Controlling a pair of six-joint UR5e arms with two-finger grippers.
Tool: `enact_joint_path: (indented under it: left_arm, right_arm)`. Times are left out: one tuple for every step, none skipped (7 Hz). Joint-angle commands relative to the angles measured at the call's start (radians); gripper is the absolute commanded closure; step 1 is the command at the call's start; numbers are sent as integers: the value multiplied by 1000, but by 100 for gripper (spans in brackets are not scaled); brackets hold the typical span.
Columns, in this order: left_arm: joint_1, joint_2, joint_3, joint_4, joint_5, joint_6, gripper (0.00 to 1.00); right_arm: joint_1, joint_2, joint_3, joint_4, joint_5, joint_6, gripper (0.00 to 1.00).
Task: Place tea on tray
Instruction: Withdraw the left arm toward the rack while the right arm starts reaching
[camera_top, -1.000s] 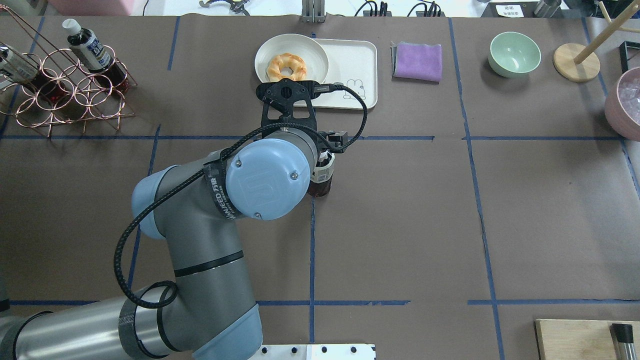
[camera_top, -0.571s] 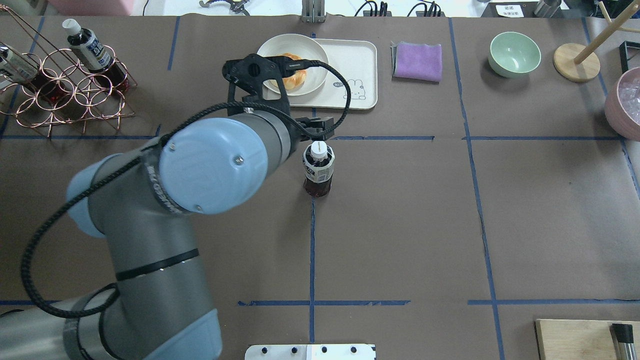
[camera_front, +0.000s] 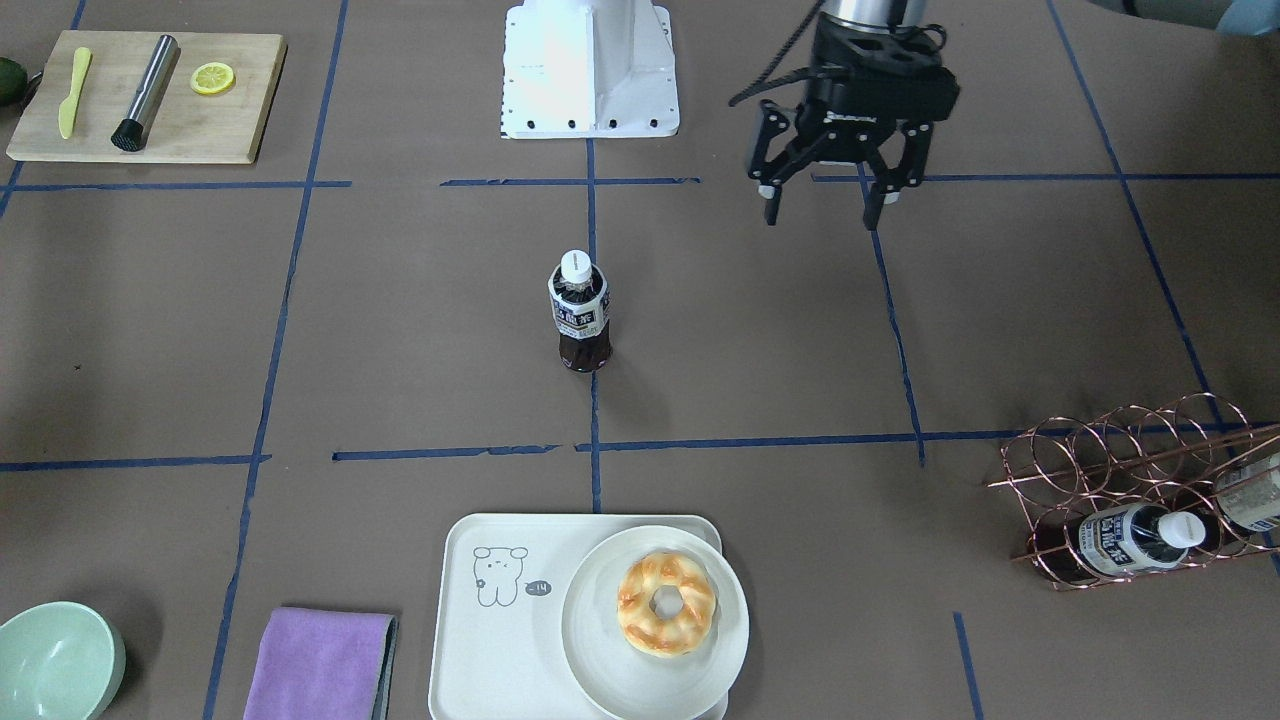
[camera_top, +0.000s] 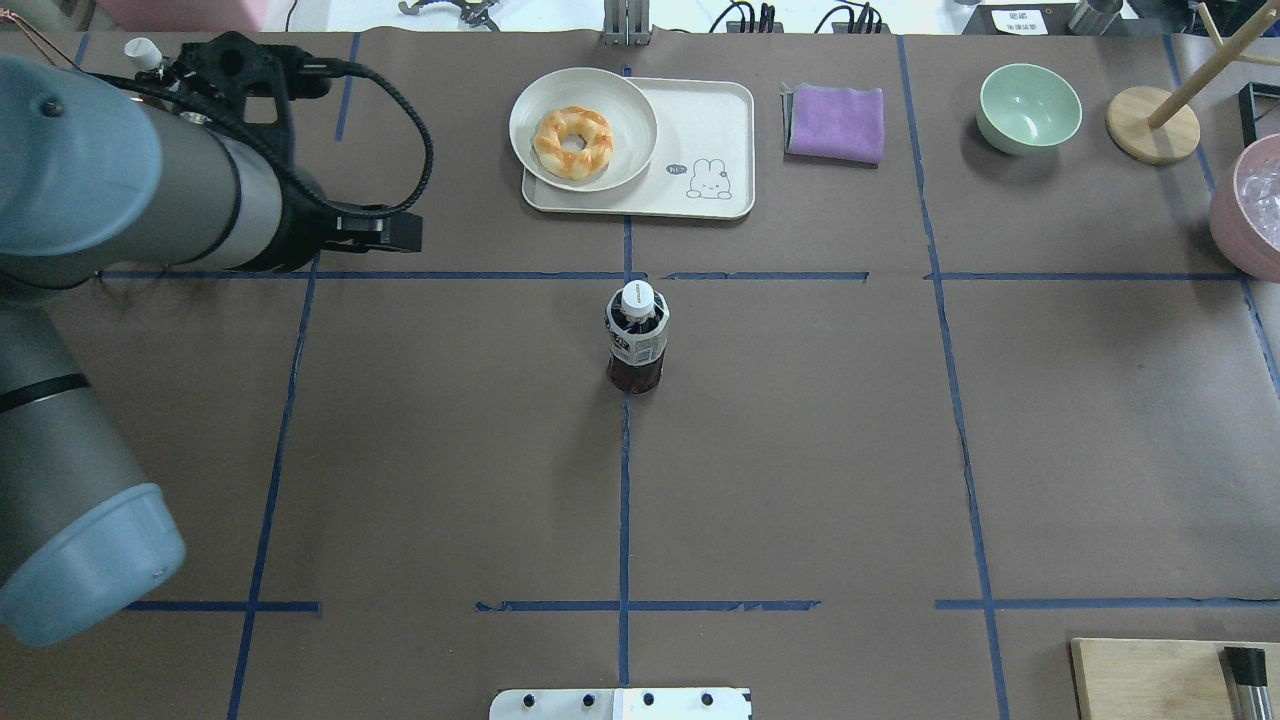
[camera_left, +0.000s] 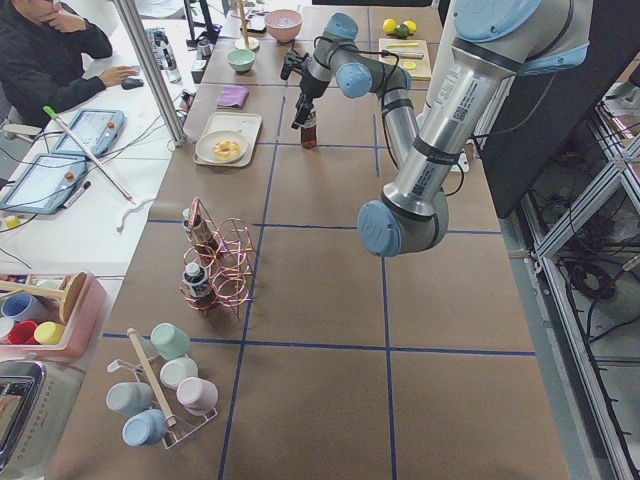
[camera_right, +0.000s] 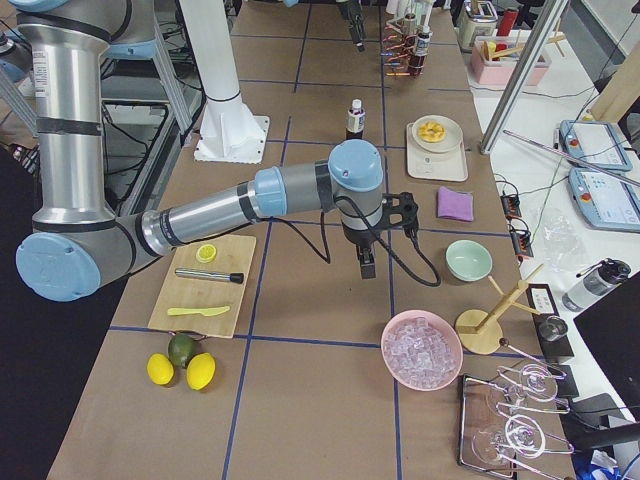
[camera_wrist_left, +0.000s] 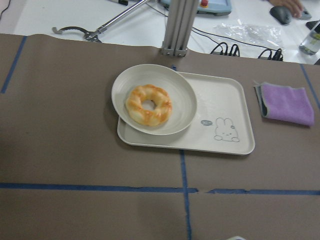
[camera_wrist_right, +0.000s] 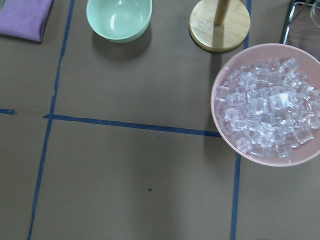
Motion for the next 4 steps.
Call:
enact_joint_path:
  left_arm:
    - [-74, 215, -68, 0, -97, 209, 0]
    - [-115, 288, -68, -1, -140, 260, 0]
    - [-169, 326, -59, -7, -203, 277, 0]
    - [-210, 374, -56, -9, -240, 338, 0]
  right_arm:
    - [-127, 110, 59, -3, -12, 241, 0]
    - [-184, 191, 63, -3, -13, 345, 0]
    - [-250, 245, 91, -5, -29, 477, 0]
    - [-335, 296, 134, -6, -46, 626, 0]
